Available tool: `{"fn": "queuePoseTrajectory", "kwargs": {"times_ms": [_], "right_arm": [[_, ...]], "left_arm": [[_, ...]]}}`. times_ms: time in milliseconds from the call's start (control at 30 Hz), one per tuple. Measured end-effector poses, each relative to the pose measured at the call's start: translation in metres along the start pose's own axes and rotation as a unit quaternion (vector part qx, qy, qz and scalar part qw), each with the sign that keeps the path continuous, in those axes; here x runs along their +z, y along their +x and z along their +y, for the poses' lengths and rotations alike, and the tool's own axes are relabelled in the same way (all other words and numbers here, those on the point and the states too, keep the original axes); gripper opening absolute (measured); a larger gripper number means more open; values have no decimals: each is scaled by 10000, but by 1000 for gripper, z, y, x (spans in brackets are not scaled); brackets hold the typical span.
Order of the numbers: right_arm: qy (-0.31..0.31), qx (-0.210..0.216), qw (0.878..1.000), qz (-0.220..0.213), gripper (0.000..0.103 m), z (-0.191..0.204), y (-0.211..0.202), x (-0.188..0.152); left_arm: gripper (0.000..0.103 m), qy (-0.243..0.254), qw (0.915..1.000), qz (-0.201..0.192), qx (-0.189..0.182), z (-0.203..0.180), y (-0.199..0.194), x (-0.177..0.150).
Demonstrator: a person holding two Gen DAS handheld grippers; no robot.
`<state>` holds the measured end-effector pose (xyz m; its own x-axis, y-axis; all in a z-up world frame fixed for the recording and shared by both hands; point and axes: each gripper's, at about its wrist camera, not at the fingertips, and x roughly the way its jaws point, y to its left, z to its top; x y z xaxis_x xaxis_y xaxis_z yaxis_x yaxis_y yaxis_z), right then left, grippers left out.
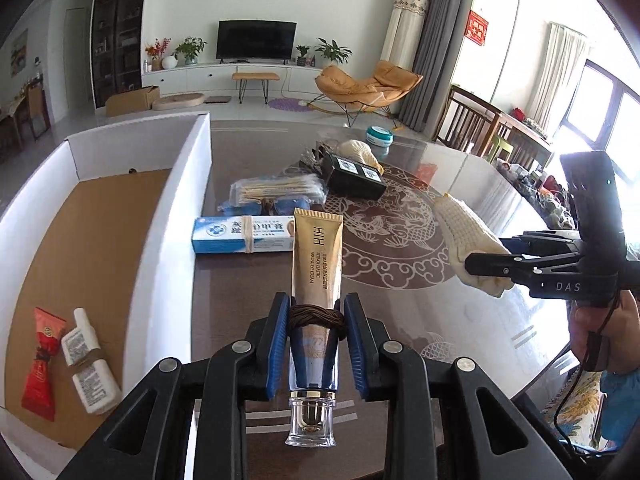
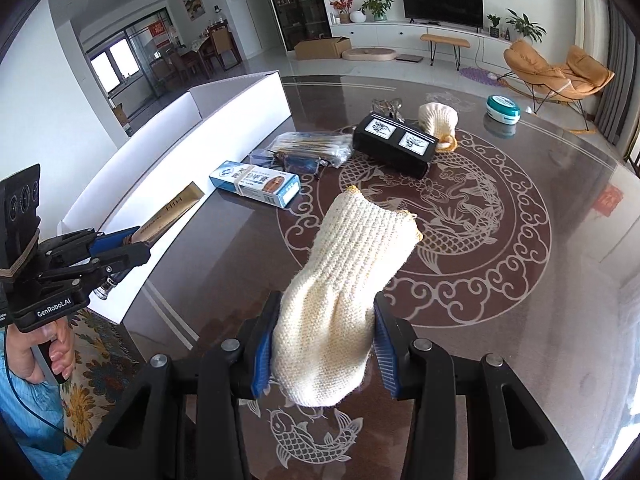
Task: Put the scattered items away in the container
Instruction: 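Carry the tube with the left tool while the right tool carries the sock over the container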
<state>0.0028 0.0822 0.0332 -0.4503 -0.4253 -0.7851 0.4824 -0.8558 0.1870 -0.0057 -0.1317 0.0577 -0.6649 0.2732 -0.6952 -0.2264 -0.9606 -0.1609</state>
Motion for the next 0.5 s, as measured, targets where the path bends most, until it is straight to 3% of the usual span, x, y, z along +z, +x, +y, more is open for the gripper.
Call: {"fn": "queuePoseTrajectory", "kwargs": {"times_ms": [133, 300, 400, 500], "right_arm": [[-375, 487, 9980, -169, 44, 64, 13, 40], [-1144, 1184, 9858, -344, 44, 171, 35, 84], [-1609, 1568, 9742, -203, 44, 233, 61, 96], [-2032, 1574, 9663, 108, 44, 276, 99, 95]], "left_arm": [[28, -394, 9973, -282, 555, 66, -41, 11], [27, -1127, 9848, -281, 1290, 162, -66, 5], [27, -1454, 9757, -151, 1631, 206, -67, -6], [27, -1660, 9691, -1, 1826, 235, -63, -16]]}}
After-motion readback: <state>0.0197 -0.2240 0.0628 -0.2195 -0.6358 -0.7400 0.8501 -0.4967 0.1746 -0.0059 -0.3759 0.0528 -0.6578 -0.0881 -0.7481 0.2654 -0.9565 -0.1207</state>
